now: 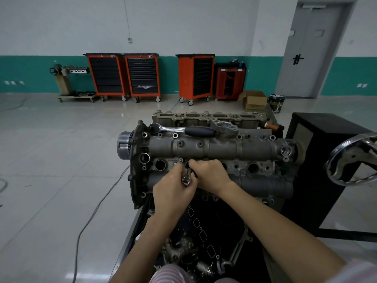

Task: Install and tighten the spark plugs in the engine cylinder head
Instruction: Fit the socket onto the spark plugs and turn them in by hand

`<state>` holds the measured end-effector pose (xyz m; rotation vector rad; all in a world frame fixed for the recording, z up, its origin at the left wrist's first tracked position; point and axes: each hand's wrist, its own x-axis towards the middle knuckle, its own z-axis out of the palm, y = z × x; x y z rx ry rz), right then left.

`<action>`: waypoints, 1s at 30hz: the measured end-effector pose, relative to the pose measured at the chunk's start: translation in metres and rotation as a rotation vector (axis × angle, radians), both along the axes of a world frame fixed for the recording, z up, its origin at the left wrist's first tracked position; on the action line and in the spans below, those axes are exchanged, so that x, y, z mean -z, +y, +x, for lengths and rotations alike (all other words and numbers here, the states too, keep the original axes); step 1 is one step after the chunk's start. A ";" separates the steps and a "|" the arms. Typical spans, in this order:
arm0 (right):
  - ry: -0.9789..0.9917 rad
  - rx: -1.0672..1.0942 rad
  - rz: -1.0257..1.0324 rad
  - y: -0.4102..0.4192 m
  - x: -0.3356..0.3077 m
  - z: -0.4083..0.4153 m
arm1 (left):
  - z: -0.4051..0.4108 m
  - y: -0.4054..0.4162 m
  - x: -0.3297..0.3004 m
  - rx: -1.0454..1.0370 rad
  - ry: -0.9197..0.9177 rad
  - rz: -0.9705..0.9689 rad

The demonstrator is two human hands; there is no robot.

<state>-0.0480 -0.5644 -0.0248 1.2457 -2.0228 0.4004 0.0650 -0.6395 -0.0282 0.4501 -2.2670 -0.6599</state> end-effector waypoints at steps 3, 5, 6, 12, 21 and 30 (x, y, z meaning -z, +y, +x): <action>0.022 0.021 -0.019 0.000 0.000 -0.001 | -0.001 -0.003 0.002 -0.068 -0.090 -0.018; 0.021 0.042 -0.026 -0.001 0.000 -0.001 | -0.001 -0.004 0.005 -0.083 -0.122 -0.079; 0.033 0.042 -0.036 -0.001 0.001 -0.002 | -0.002 -0.003 0.005 -0.083 -0.114 -0.098; 0.026 0.071 -0.036 -0.001 -0.002 -0.001 | -0.002 0.003 -0.002 -0.065 -0.065 0.050; 0.111 0.031 -0.047 -0.001 0.001 -0.001 | -0.003 0.001 -0.003 -0.099 -0.061 -0.013; 0.032 0.040 0.000 0.001 -0.001 0.002 | -0.003 0.003 -0.004 -0.020 -0.056 0.010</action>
